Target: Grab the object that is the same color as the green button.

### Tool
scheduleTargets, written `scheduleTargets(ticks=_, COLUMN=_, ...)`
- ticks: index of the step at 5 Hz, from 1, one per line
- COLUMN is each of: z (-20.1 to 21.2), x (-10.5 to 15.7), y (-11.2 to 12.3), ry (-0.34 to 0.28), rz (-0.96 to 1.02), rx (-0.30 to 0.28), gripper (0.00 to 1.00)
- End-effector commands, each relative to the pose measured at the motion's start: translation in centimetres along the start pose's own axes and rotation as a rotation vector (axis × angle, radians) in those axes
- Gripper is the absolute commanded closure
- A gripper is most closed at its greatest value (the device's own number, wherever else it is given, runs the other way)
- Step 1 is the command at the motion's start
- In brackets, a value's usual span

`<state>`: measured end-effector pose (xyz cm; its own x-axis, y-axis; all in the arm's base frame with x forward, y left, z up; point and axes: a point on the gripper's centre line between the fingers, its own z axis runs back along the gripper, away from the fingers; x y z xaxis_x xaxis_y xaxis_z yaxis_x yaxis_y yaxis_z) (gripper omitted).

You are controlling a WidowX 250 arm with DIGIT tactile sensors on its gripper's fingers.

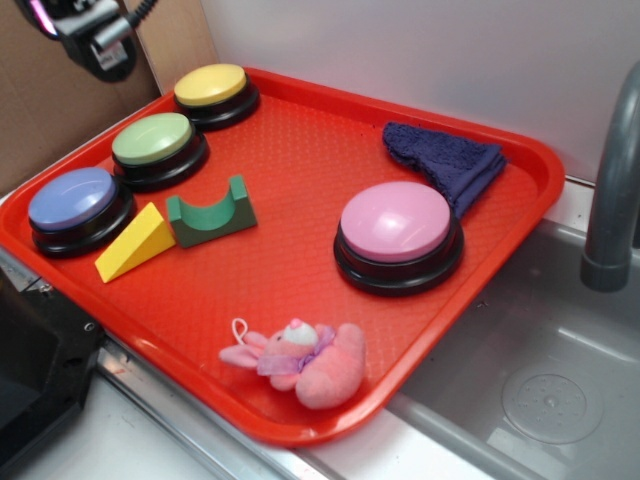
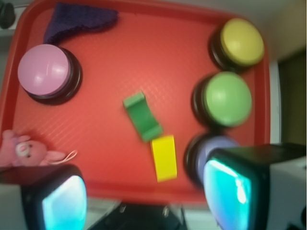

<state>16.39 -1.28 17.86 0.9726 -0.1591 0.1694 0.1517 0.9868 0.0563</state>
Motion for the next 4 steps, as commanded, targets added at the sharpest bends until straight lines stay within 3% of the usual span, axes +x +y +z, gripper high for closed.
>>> scheduleTargets(ticks=1, z=-6.1, x=2.7, y=0.6, ry=-0.028, rz=-0.196, rx=-0.002, gripper=0.0)
scheduleTargets(ticks=4, z=-12.7, x=2.0, y=-0.5, ry=0.024, rz=-0.3, rx=0.027, gripper=0.0)
